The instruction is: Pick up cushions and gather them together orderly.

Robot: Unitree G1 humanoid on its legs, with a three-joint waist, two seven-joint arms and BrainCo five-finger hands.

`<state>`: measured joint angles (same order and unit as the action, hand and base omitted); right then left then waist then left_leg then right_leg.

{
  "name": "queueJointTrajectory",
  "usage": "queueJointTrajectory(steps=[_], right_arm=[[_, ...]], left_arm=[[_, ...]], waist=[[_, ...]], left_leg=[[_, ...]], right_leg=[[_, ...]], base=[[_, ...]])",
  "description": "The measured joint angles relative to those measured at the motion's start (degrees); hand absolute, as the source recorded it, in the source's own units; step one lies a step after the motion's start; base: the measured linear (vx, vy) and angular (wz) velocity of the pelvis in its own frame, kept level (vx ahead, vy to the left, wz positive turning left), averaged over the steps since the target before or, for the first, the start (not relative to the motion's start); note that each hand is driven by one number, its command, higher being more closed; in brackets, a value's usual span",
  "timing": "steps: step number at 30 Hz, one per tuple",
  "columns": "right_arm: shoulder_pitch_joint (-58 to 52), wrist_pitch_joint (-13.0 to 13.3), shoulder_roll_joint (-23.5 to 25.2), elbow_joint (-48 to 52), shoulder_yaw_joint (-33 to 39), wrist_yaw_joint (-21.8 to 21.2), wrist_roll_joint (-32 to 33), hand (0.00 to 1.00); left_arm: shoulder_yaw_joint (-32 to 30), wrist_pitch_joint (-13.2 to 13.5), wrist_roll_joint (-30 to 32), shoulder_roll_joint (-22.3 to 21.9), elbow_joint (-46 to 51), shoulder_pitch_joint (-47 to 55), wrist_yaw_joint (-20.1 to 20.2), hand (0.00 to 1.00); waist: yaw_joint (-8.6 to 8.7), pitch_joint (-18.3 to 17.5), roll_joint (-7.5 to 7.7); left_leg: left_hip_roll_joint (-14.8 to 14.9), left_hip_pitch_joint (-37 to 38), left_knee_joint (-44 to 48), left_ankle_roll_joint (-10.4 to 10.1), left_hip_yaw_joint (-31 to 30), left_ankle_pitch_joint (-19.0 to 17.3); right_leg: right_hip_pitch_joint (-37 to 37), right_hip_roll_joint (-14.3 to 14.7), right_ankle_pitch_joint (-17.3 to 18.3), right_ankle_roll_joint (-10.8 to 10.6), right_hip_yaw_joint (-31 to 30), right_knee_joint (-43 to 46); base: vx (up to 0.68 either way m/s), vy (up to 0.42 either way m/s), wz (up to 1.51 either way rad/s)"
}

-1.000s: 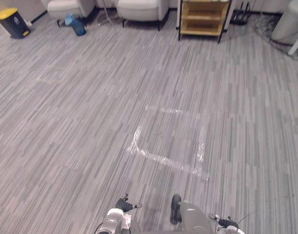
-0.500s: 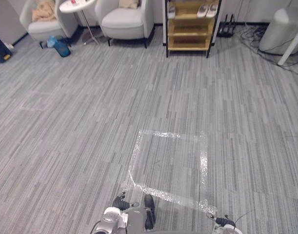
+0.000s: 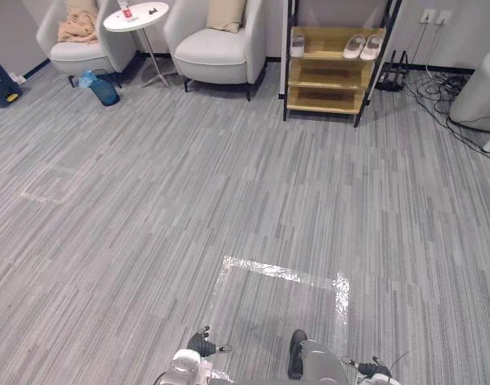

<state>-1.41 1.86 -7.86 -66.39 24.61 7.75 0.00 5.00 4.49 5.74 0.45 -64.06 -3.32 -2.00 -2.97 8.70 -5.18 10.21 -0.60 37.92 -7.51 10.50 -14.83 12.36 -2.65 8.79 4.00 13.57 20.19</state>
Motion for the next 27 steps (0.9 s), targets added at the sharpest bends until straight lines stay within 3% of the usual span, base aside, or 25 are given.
queueJointTrajectory(steps=[1, 2, 4, 5, 6, 7, 8, 9, 13, 18, 27], right_arm=[[-0.2, -0.1, 0.1, 0.0, 0.0, 0.1, 0.0, 0.0], [-0.3, -0.1, 0.1, 0.0, 0.0, 0.2, 0.1, 0.0], [-0.2, -0.1, 0.3, 0.2, 0.2, 0.2, 0.1, 0.0], [0.2, 0.0, 0.4, 0.3, 1.2, 0.2, 0.1, 0.0], [0.3, 0.0, 0.4, 0.3, 2.2, 0.2, 0.1, 0.0], [0.3, 0.0, 0.4, 0.2, 2.2, 0.2, 0.1, 0.0], [-0.2, 0.0, 0.0, 0.2, 2.1, 0.2, 0.1, 0.0], [-0.4, -0.2, 0.8, 0.2, 2.1, 0.1, 0.0, 0.0], [-2.0, -0.3, 1.6, 0.2, 2.1, 0.0, -0.1, 0.0], [-1.6, -0.2, 3.3, 0.4, 2.1, 0.0, -0.2, 0.0], [-1.2, -0.2, 3.6, 0.3, 2.1, -0.2, -0.2, 0.0]], left_arm=[[0.0, 0.0, 0.0, -0.1, 0.0, -0.2, 0.0, 0.0], [0.1, 0.0, 0.0, -0.1, 0.2, -0.3, 0.0, 0.0], [0.6, 0.1, -0.3, -0.1, 1.2, -0.4, 0.0, 0.0], [0.7, 0.1, -0.4, -0.1, 1.6, -0.4, 0.0, 0.0], [0.7, 0.1, -0.5, -0.1, 1.6, -0.4, 0.0, 0.0], [0.7, 0.1, -0.5, -0.2, 1.6, -0.3, 0.0, 0.0], [0.7, 0.2, -0.8, -0.2, 1.6, 0.1, 0.0, 0.0], [0.7, 0.0, -0.8, 0.2, 1.3, 0.2, 0.0, 0.0], [1.8, 0.1, -0.7, 0.6, 0.7, 0.1, 0.3, 0.0], [2.9, 0.1, -0.3, 3.4, 0.4, 0.2, 1.1, 0.0], [2.9, 0.1, 0.0, 3.7, 0.4, 1.0, 1.1, 0.0]], waist=[[0.02, 0.2, -0.15], [0.01, 0.4, 0.07], [-0.28, 0.6, 0.49], [-0.38, 0.7, 0.62], [-0.44, 0.6, 0.52], [-0.44, 0.6, 0.38], [-0.61, 0.2, -0.31], [-0.56, -0.2, 0.11], [-0.33, -1.3, 2.13], [-0.87, -1.7, 4.37], [-1.02, -2.2, 3.85]], left_leg=[[0.9, -1.7, 3.5, -0.2, 0.3, -0.7], [0.8, -3.6, 4.0, 1.0, 1.5, -1.4], [-0.9, -5.9, -1.4, 1.4, 2.4, -1.6], [-2.8, -7.2, -8.5, 1.5, 2.0, -1.4], [-5.1, -7.4, -18.7, 1.3, 0.6, 0.7], [-5.6, -7.2, -21.5, 0.9, 0.1, 2.0], [-6.0, -6.5, -27.3, 0.6, -1.2, 9.8], [-6.7, -5.2, -28.2, 3.9, -1.4, 12.2], [-10.1, -2.8, -32.2, 5.3, -1.5, 12.8], [-11.9, 0.4, -33.9, 5.5, -1.8, 12.8], [-10.3, 2.7, -37.3, 5.4, -2.0, 12.8]], right_leg=[[-2.8, 0.5, 0.3, 0.5, 0.7, -1.4], [-5.7, 0.7, 0.5, 0.7, 0.8, -3.2], [-8.8, 0.3, 0.5, 0.6, 0.4, -5.7], [-9.9, -0.3, 0.8, 0.1, 0.0, -6.4], [-11.1, -1.0, 1.4, -1.0, -0.4, -6.7], [-11.5, -1.0, 1.6, -1.3, -0.5, -6.8], [-12.2, -0.5, 2.3, -2.5, -1.2, -7.4], [-13.2, -0.8, 3.3, -3.8, -1.9, -7.5], [-14.6, -3.5, 4.7, -6.0, -1.5, -7.7], [-18.6, -4.7, 4.4, -6.9, -1.4, -10.7], [-20.4, -2.7, 3.4, -6.5, -2.0, -12.9]], base=[[0.29, -0.087, -0.02], [0.4, -0.087, -0.05], [0.33, -0.049, -0.1], [0.26, 0.012, -0.11], [0.26, 0.012, -0.1], [0.25, 0.055, -0.15], [0.25, 0.101, -0.26], [0.3, 0.123, -0.2], [0.26, 0.091, 0.12], [0.2, 0.026, 0.13], [0.05, -0.055, -0.02]])
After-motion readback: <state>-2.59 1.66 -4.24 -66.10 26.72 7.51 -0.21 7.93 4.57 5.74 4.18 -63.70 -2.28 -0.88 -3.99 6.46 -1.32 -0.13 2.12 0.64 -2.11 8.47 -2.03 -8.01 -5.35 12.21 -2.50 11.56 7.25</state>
